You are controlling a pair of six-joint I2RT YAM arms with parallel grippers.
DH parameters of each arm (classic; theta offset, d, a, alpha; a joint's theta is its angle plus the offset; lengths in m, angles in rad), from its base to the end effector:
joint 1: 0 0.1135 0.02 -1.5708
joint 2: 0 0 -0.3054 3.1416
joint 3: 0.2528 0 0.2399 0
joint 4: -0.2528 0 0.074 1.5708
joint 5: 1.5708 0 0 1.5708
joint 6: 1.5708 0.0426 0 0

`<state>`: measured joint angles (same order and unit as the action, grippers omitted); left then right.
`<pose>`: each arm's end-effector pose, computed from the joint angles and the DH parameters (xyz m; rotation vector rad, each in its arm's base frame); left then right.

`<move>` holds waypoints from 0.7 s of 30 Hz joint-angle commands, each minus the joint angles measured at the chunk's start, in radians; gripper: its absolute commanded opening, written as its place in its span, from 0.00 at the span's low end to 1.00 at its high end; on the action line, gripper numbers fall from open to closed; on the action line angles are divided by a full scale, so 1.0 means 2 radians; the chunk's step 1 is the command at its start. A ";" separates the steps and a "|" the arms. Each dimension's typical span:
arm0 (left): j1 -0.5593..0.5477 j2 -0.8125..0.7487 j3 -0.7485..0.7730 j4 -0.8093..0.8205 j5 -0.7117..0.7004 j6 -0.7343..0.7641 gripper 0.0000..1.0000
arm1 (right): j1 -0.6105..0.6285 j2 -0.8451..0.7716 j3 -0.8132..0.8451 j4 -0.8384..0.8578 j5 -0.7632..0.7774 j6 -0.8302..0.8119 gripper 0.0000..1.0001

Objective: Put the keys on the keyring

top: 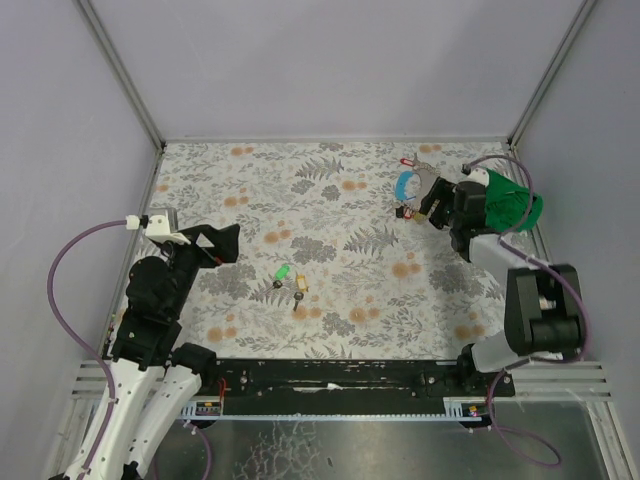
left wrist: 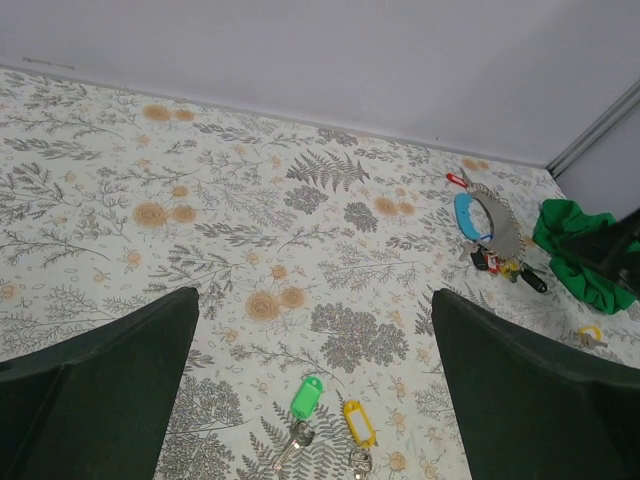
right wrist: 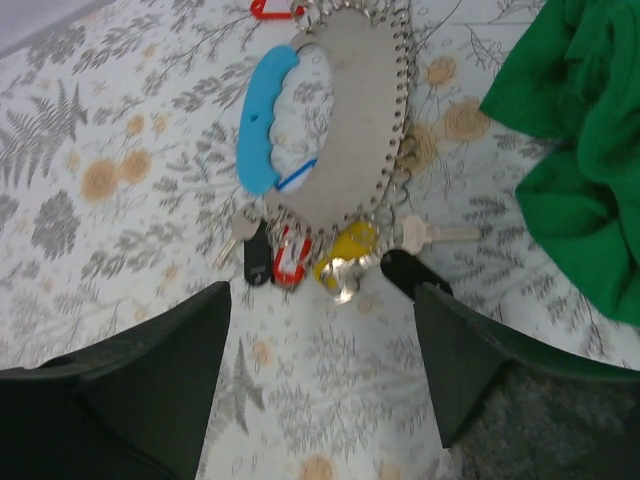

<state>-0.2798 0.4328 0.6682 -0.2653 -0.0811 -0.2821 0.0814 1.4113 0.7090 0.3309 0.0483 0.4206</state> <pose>0.0692 -0.0163 0.3506 -0.0653 1.6117 -0.3709 0.2954 0.0220 0.2685 0.3613 1.9187 0.2858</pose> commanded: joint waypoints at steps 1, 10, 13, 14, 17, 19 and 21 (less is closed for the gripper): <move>0.004 -0.003 0.000 -0.005 0.014 0.015 1.00 | -0.007 0.096 0.079 0.075 0.045 0.034 0.76; 0.007 0.007 0.000 -0.003 0.039 0.024 1.00 | -0.022 0.252 0.206 0.030 0.055 0.065 0.57; 0.009 0.011 0.001 -0.003 0.046 0.025 1.00 | -0.025 0.279 0.235 0.004 0.070 0.067 0.57; 0.009 0.013 0.001 -0.003 0.047 0.025 1.00 | -0.026 0.287 0.242 -0.003 0.071 0.068 0.57; 0.010 0.016 0.001 -0.003 0.052 0.027 1.00 | -0.030 0.308 0.264 -0.020 0.062 0.073 0.57; 0.011 0.018 0.001 -0.002 0.055 0.027 1.00 | -0.032 0.318 0.273 -0.024 0.046 0.075 0.57; 0.011 0.019 0.001 -0.002 0.057 0.027 1.00 | -0.032 0.327 0.284 -0.031 0.029 0.075 0.56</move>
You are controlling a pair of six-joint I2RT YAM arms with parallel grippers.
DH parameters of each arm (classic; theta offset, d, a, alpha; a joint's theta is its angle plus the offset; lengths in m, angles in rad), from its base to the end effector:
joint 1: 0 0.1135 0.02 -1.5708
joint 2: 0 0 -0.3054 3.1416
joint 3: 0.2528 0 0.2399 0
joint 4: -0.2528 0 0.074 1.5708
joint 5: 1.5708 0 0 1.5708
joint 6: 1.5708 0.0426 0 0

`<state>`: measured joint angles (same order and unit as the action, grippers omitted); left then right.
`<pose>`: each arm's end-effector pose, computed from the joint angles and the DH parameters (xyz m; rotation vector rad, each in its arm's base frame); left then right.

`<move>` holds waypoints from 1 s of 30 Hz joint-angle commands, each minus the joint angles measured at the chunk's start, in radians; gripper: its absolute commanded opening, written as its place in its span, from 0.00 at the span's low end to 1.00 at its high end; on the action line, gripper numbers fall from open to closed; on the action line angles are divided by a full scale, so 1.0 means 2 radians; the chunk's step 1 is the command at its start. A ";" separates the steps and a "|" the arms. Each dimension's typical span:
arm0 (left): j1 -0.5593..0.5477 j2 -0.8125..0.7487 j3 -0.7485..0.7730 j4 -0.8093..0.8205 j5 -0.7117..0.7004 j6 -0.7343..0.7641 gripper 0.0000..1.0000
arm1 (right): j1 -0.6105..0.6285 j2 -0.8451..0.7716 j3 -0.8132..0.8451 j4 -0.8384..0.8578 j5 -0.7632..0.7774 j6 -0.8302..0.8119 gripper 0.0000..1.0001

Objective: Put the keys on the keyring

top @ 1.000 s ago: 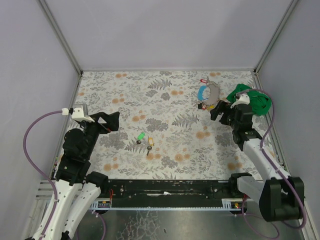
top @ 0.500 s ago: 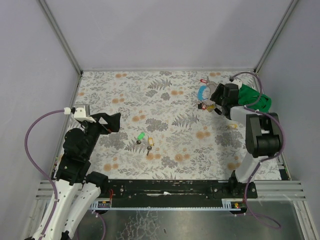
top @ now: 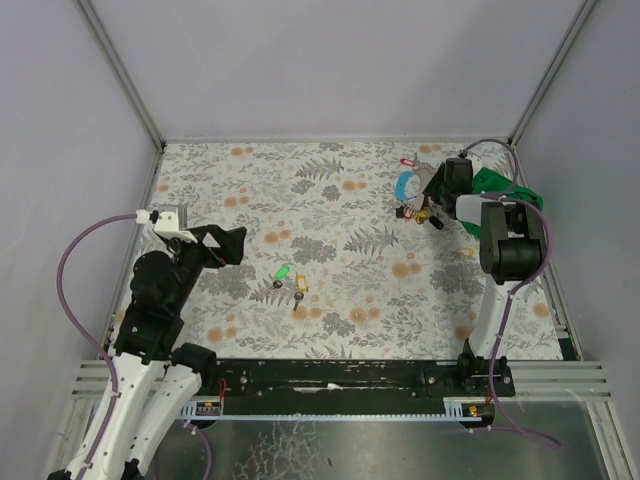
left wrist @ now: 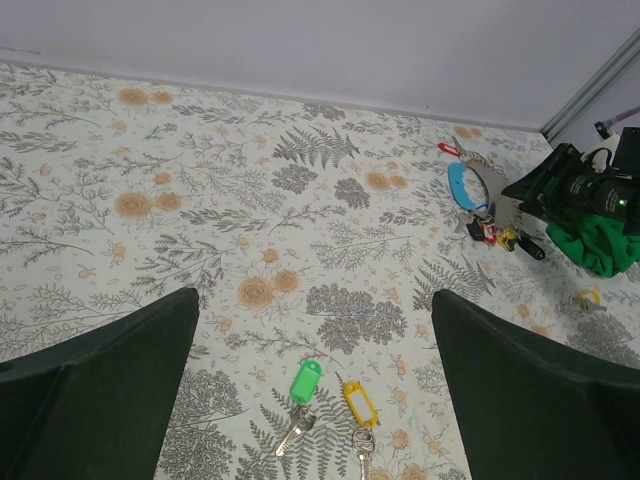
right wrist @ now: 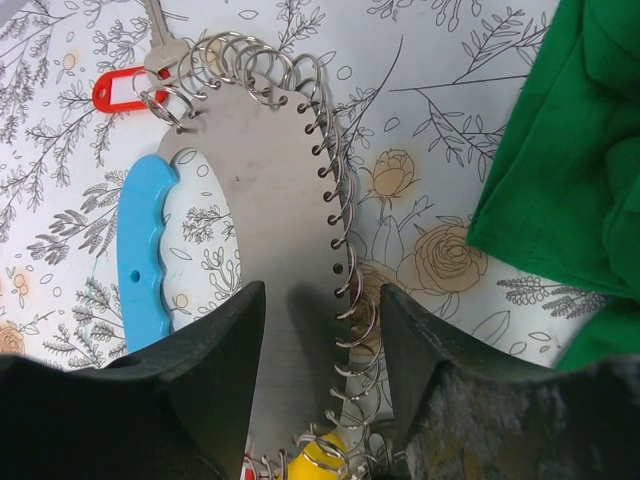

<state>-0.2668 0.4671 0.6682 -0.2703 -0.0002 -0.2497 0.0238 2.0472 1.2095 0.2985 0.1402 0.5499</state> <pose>0.0764 -0.0209 0.3481 0.0140 1.6546 -0.3941 0.4598 0.0050 0.1928 0.6294 2.0142 0.1962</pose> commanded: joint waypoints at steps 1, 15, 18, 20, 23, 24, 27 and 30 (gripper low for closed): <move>0.005 0.001 0.001 0.002 0.017 0.011 1.00 | -0.003 0.013 0.036 -0.017 -0.025 0.011 0.55; 0.007 0.012 0.002 0.021 0.085 -0.014 1.00 | -0.005 0.004 -0.020 0.090 -0.201 0.028 0.20; 0.007 0.017 0.004 0.026 0.106 -0.030 1.00 | -0.004 -0.004 -0.045 0.135 -0.239 0.047 0.12; 0.007 0.021 0.006 0.026 0.117 -0.038 1.00 | -0.004 -0.009 -0.060 0.161 -0.262 0.059 0.06; 0.007 0.030 0.007 0.029 0.136 -0.058 1.00 | 0.000 -0.021 -0.085 0.192 -0.290 0.072 0.00; 0.007 0.033 0.005 0.034 0.143 -0.067 1.00 | 0.004 -0.025 -0.092 0.198 -0.296 0.074 0.00; 0.007 0.041 -0.012 0.060 0.166 -0.101 1.00 | 0.013 -0.042 -0.116 0.217 -0.313 0.083 0.00; 0.006 0.048 -0.036 0.101 0.190 -0.141 1.00 | 0.020 -0.066 -0.152 0.247 -0.325 0.099 0.00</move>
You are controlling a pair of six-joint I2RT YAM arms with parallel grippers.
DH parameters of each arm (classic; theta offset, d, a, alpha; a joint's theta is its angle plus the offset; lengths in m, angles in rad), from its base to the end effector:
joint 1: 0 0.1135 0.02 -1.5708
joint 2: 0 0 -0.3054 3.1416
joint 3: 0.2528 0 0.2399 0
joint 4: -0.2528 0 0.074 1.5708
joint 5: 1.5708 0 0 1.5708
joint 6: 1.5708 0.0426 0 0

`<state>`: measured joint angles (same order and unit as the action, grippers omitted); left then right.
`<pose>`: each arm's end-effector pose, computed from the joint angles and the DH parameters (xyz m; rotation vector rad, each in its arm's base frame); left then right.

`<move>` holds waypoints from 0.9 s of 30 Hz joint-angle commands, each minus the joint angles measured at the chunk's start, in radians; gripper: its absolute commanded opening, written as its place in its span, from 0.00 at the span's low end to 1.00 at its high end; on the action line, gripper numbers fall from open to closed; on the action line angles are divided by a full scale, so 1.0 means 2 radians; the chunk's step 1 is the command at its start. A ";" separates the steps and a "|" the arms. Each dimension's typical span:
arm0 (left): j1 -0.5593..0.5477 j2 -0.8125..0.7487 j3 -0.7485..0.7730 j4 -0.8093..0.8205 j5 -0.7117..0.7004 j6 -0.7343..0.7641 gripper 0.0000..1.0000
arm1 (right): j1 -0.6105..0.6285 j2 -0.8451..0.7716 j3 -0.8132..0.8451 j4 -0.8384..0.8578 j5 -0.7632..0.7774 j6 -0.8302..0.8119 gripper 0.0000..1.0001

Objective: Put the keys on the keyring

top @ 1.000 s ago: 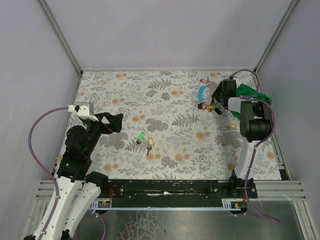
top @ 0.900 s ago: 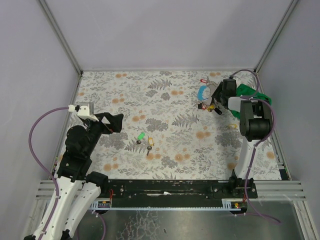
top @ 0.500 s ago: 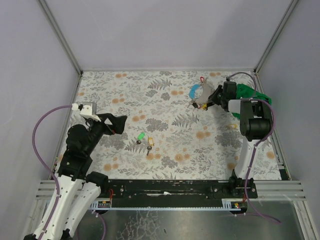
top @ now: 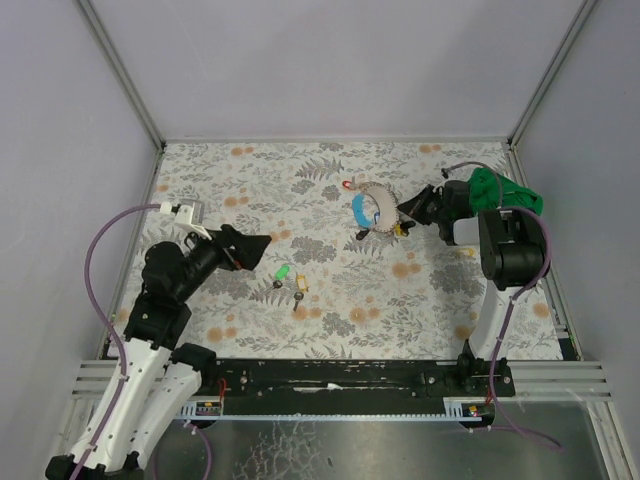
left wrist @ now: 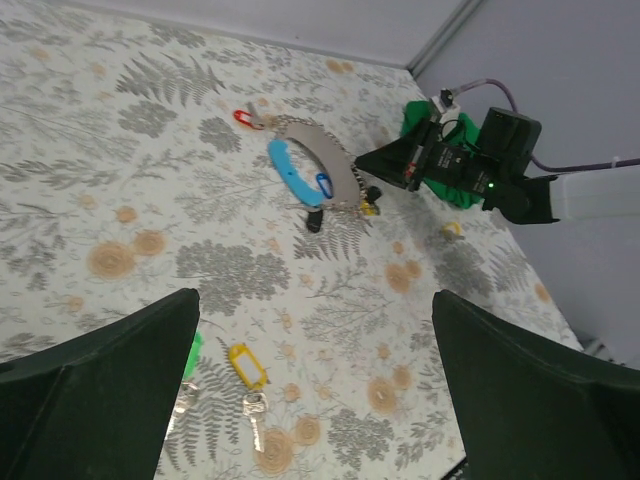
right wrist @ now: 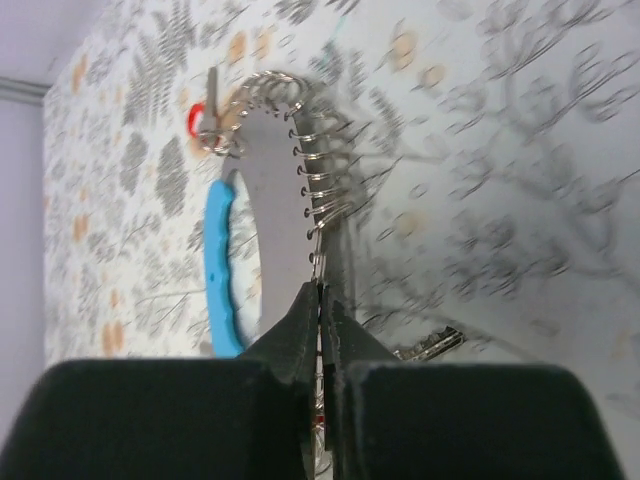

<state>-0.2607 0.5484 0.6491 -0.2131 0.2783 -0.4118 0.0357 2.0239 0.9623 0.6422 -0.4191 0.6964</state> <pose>0.0923 -0.0367 0.3429 0.0848 1.7313 -0.7344 0.4216 0.0324 0.1685 0.3959 2.0237 0.8802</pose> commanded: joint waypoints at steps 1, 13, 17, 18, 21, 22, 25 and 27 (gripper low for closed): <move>0.004 0.013 -0.036 0.092 0.059 -0.074 1.00 | 0.017 -0.064 -0.044 0.082 -0.048 0.030 0.00; -0.030 0.154 -0.134 0.356 0.120 -0.234 0.94 | 0.069 -0.190 -0.141 0.083 -0.025 0.022 0.00; -0.089 0.224 -0.125 0.413 0.087 -0.240 0.94 | 0.094 -0.223 -0.156 0.062 0.001 0.006 0.00; -0.101 0.240 -0.122 0.426 0.077 -0.241 0.93 | 0.100 -0.230 -0.161 0.057 0.006 0.002 0.00; -0.123 0.291 -0.119 0.480 0.053 -0.254 0.93 | 0.113 -0.250 -0.176 0.049 0.018 -0.004 0.00; -0.126 0.310 -0.115 0.496 0.051 -0.260 0.94 | 0.116 -0.255 -0.179 0.046 0.020 -0.006 0.00; -0.137 0.376 -0.104 0.554 0.054 -0.289 0.94 | 0.125 -0.273 -0.186 0.036 0.024 -0.011 0.00; -0.142 0.423 -0.096 0.599 0.059 -0.314 0.93 | 0.133 -0.283 -0.192 0.035 0.028 -0.012 0.00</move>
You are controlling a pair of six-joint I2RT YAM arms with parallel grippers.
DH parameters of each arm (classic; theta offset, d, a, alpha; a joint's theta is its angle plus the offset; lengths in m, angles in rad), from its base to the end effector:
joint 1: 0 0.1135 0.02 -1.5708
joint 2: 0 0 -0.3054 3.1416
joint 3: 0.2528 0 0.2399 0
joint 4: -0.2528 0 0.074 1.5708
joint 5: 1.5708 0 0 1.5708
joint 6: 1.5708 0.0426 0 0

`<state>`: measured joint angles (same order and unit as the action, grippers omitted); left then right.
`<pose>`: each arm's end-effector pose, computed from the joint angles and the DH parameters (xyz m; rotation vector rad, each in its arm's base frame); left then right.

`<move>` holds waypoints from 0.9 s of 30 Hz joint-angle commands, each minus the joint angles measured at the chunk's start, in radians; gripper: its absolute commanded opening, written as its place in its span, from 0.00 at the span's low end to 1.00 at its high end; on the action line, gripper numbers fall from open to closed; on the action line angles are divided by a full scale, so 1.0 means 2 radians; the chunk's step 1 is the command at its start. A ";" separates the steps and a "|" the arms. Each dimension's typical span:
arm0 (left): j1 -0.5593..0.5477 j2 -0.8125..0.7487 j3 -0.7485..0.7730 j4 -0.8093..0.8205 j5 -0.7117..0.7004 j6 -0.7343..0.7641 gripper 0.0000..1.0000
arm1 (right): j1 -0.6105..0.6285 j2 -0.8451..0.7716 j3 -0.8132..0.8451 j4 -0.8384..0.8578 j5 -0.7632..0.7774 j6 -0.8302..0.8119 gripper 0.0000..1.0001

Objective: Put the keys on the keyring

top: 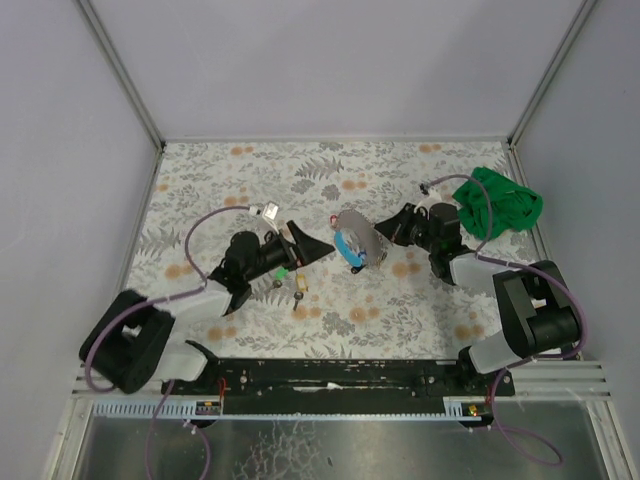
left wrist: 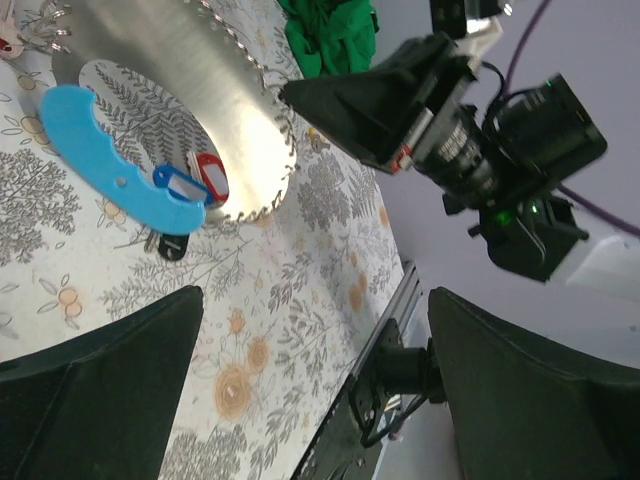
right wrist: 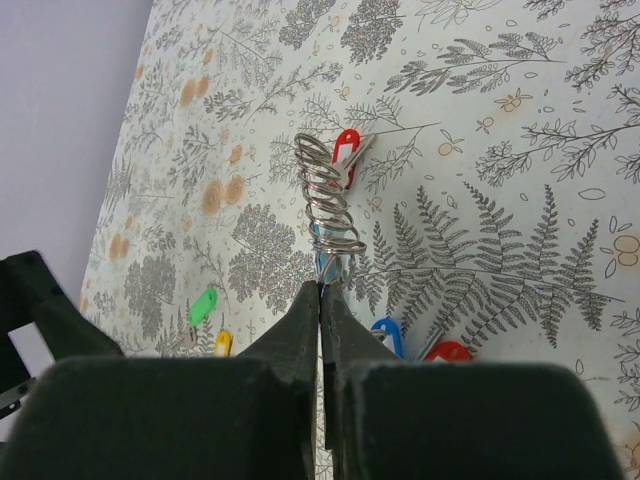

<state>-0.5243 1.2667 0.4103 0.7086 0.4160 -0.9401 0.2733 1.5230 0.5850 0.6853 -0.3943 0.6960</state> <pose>0.1972 -0.1339 0.2521 -0.0539 1.9312 -1.3938 0.2853 0.0970 0.2384 0.1117 1.9285 1.0263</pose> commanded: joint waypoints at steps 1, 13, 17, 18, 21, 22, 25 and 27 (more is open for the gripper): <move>-0.012 0.086 0.027 0.163 -0.008 -0.063 0.93 | 0.018 -0.037 -0.006 0.012 0.019 -0.013 0.00; -0.029 0.325 0.085 0.349 -0.021 -0.178 0.84 | 0.051 -0.083 -0.026 -0.006 0.047 -0.022 0.00; -0.034 0.369 0.101 0.377 -0.025 -0.189 0.81 | 0.054 -0.087 -0.029 -0.008 0.046 -0.021 0.00; -0.035 0.375 0.106 0.375 -0.027 -0.189 0.81 | 0.055 -0.089 -0.030 -0.008 0.046 -0.020 0.00; -0.038 0.395 0.118 0.380 -0.031 -0.191 0.81 | 0.059 -0.092 -0.033 -0.007 0.045 -0.018 0.00; -0.039 0.401 0.123 0.380 -0.033 -0.193 0.80 | 0.060 -0.094 -0.034 -0.007 0.045 -0.017 0.00; -0.043 0.421 0.136 0.386 -0.036 -0.198 0.79 | 0.063 -0.097 -0.036 -0.006 0.045 -0.015 0.00; -0.045 0.436 0.144 0.395 -0.037 -0.206 0.77 | 0.065 -0.100 -0.037 -0.004 0.044 -0.013 0.00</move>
<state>-0.6010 2.0899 0.6624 1.3819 0.3672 -1.3231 0.3862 1.3685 0.5072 0.6147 -0.3058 0.6628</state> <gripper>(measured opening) 0.793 0.011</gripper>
